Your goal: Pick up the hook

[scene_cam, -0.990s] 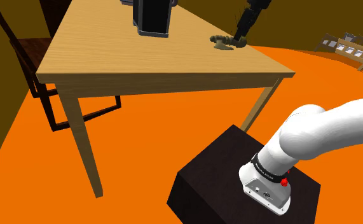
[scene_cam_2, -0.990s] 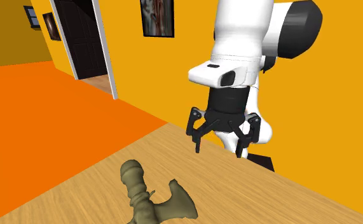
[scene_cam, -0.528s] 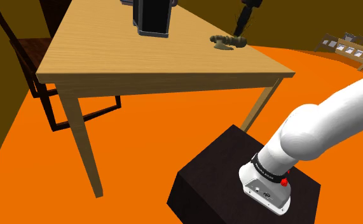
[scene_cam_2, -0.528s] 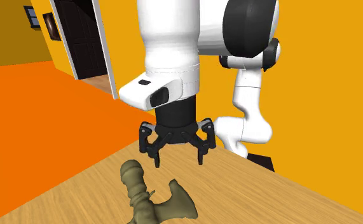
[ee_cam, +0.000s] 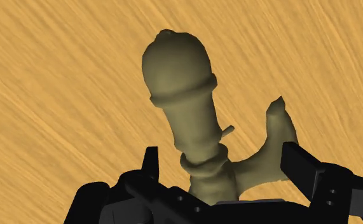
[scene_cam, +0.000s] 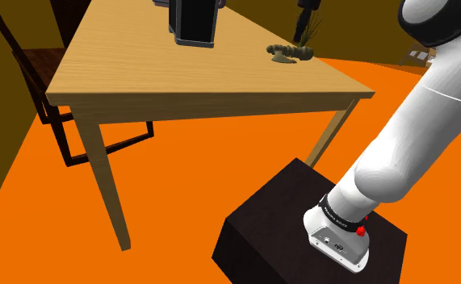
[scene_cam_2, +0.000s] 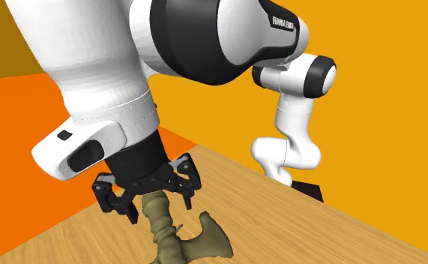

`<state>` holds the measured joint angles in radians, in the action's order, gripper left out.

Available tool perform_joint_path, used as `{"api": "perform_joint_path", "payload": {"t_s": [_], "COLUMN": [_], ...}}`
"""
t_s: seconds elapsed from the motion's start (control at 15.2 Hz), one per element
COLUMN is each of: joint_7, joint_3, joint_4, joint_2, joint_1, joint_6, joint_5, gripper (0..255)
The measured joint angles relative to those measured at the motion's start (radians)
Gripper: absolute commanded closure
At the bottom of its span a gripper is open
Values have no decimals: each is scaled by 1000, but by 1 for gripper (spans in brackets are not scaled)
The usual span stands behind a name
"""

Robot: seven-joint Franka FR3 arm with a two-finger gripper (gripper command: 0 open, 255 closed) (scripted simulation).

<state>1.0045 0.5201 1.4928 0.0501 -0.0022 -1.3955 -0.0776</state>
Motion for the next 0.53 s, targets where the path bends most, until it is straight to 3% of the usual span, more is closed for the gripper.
{"api": "perform_joint_path", "payload": {"t_s": [0.46,0.53], "joint_7": [14,13], "joint_3": [-1,-2], "joint_4": [94,101], "joint_2": [-2,-5], "joint_1": [2,2], "joint_6": [-85,-90], "joint_5": [2,4], "gripper": [0,255]}}
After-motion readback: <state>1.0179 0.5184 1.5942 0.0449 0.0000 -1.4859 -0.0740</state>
